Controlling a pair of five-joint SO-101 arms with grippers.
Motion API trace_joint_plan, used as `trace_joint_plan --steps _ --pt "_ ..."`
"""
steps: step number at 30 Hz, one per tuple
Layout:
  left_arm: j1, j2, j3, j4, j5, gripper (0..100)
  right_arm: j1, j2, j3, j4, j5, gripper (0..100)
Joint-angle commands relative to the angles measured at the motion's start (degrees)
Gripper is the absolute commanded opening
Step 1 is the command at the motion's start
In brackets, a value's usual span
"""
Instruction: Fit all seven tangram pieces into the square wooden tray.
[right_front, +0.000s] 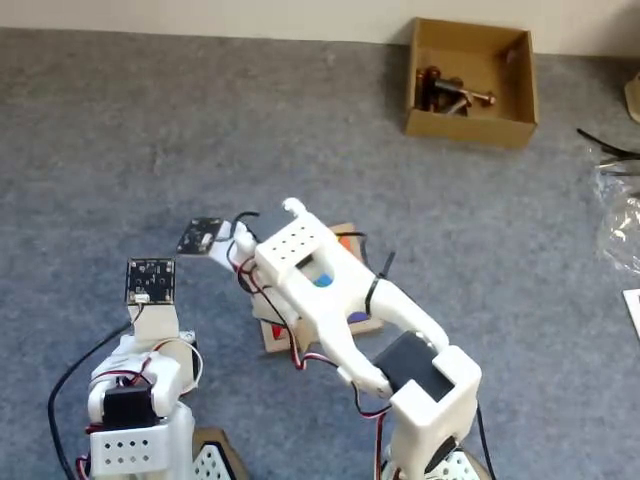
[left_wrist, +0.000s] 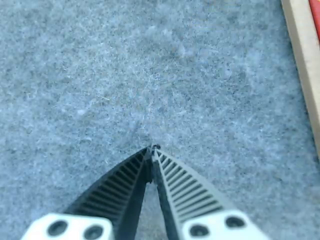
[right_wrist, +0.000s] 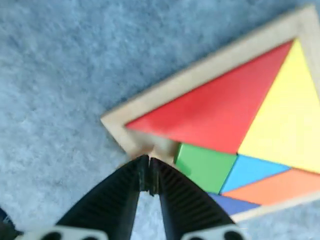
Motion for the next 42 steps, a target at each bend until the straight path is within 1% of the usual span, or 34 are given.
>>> trace_joint_plan --steps 1,7,11,16,21,30,36,42 --pt "-0.5 0.4 1.2 0.4 0.1 0 1.2 -3.5 -3.6 3.0 0.2 0.5" --pt "-0.5 0.4 1.2 0.4 0.1 0 4.1 -3.5 -3.6 7.1 0.2 0.5" --pt "-0.5 0.4 1.2 0.4 0.1 0 4.6 -3.4 -3.1 7.4 0.2 0.5" --pt "-0.5 0.4 1.2 0.4 0.1 0 3.6 -3.1 -2.7 7.5 0.2 0.5" --pt "-0.5 0.4 1.2 0.4 0.1 0 2.2 -3.3 1.9 7.3 0.2 0.5" --pt "-0.5 0.4 1.2 0.4 0.1 0 2.0 -3.1 6.4 6.9 0.2 0.5" --pt "-0.5 0.4 1.2 0.4 0.1 0 -1.7 -3.4 10.2 1.9 0.2 0.5" --pt "-0.5 0.4 1.2 0.4 0.1 0 -3.4 -3.2 10.9 1.2 0.2 0.5"
